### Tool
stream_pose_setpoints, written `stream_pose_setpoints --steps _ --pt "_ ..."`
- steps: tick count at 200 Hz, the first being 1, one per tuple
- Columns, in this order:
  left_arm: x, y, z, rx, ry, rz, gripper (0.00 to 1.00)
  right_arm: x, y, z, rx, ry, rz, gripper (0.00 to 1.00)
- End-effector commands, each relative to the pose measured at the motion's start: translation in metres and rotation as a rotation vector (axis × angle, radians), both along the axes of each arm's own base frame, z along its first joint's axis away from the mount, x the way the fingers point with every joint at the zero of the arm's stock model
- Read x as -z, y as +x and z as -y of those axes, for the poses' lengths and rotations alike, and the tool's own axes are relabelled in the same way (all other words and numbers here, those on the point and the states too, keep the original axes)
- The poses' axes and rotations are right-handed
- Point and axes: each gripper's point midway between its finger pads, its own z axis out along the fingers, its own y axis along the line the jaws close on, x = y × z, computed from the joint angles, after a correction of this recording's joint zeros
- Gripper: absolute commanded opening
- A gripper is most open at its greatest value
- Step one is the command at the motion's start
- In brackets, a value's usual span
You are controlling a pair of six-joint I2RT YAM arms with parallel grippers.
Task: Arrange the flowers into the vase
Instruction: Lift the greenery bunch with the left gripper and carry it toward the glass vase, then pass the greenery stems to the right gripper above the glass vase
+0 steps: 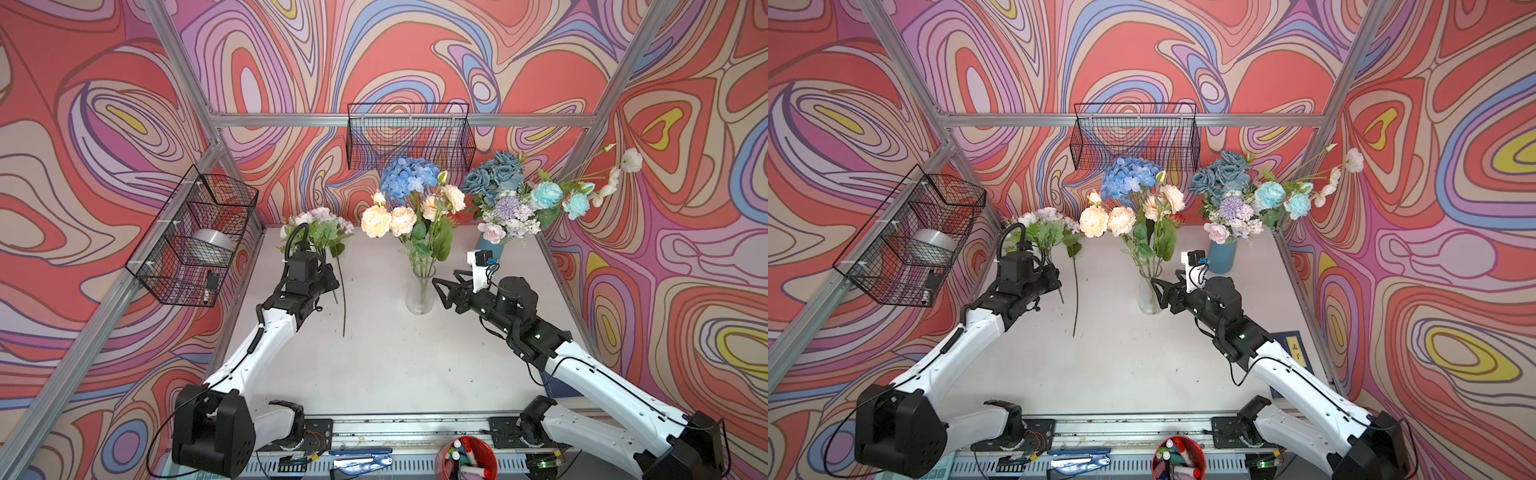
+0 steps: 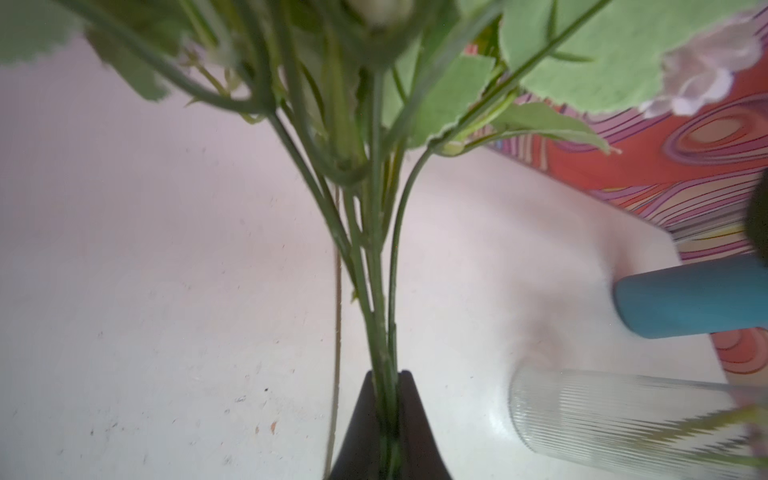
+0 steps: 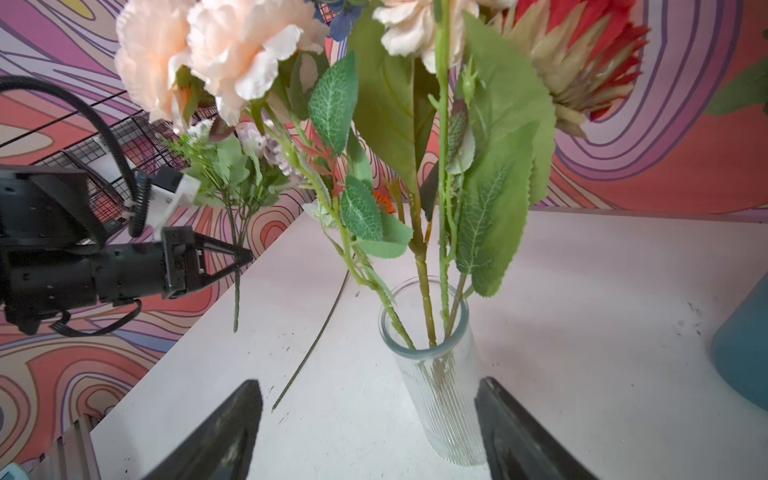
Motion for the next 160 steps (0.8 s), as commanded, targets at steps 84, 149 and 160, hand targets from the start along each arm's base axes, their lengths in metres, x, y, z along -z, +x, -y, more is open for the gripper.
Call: stream_pose_setpoints --steps 84,149,160 --pt "-0.184 -0.080 0.077 0.454 -0.148 0.634 0.00 -0.086 -0.027 -0.044 -0.310 0.129 0.104 0.70" --pt "-0.206 -0.122 0.152 0.756 -0.050 0.761 0.00 -0.136 -0.047 -0.068 -0.522 0.252 0.178 0.70" --pt "-0.205 -0.125 0.162 0.792 -0.037 0.756 0.00 -0.139 -0.049 -0.071 -0.547 0.264 0.179 0.71"
